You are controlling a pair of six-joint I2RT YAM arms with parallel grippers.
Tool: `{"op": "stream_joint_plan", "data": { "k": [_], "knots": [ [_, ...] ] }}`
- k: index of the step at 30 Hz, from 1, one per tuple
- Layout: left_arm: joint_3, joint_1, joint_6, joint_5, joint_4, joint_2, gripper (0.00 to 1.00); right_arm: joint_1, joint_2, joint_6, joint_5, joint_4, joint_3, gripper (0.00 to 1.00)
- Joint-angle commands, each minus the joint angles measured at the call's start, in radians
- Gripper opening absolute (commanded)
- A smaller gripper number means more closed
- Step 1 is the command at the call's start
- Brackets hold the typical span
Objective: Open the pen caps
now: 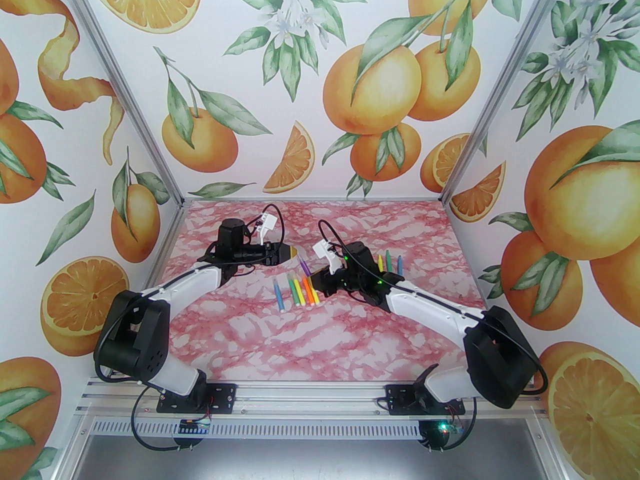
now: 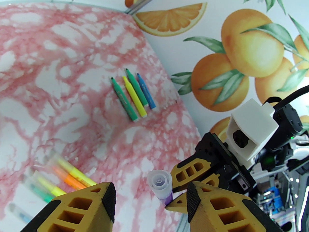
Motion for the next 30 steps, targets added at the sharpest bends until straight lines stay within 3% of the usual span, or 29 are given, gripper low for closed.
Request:
{"op": "stream_joint_plan", "data": {
  "k": [1, 19, 30],
  "knots": [
    [0.046, -0.009, 0.006, 0.035, 0.036, 0.014, 0.51, -0.003, -0.032, -0.003, -0.025, 0.042, -0.01, 0.01],
    [0.07, -0.049, -0.006, 0.044, 0.053, 0.041, 0.39, -0.004, -0.036, -0.003, -0.033, 0.056, -0.013, 0.01],
    [0.075, -0.063, -0.024, 0.043, 0.078, 0.063, 0.37, -0.003, -0.036, -0.004, -0.042, 0.06, -0.014, 0.01]
  ]
}}
